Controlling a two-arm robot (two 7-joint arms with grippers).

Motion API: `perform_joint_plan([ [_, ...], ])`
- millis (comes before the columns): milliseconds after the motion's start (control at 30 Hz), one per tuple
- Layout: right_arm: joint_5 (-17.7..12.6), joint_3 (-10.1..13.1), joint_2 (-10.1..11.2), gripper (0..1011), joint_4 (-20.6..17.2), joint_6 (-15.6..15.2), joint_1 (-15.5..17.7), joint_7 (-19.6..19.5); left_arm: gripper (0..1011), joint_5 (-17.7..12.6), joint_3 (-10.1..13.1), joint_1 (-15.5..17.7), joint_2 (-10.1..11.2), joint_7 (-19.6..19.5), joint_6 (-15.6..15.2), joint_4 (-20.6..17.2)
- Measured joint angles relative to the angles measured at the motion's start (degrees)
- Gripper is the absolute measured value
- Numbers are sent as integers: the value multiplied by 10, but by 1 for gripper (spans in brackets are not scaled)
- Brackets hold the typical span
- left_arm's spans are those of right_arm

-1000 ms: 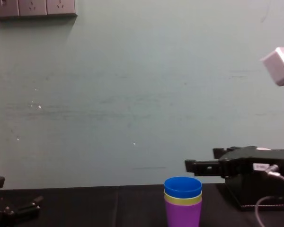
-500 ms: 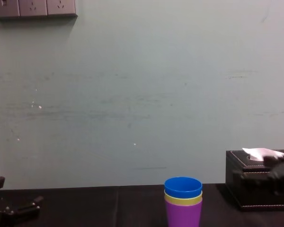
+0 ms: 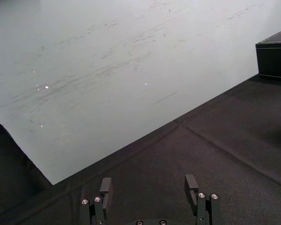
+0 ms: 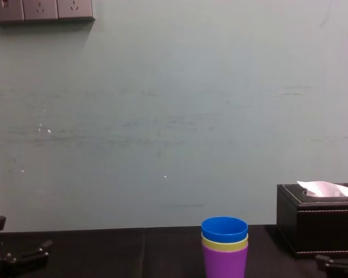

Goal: Stack the three plastic cups sequentially using one hand.

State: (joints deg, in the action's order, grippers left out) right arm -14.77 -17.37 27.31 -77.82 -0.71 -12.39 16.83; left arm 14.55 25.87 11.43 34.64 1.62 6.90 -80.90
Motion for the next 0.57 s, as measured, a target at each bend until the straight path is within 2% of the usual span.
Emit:
perform_joint_plan([
  [567,-3,-1,0,1000,-5,-3,-1,0,1010,0,0,0,0,0,0,0],
])
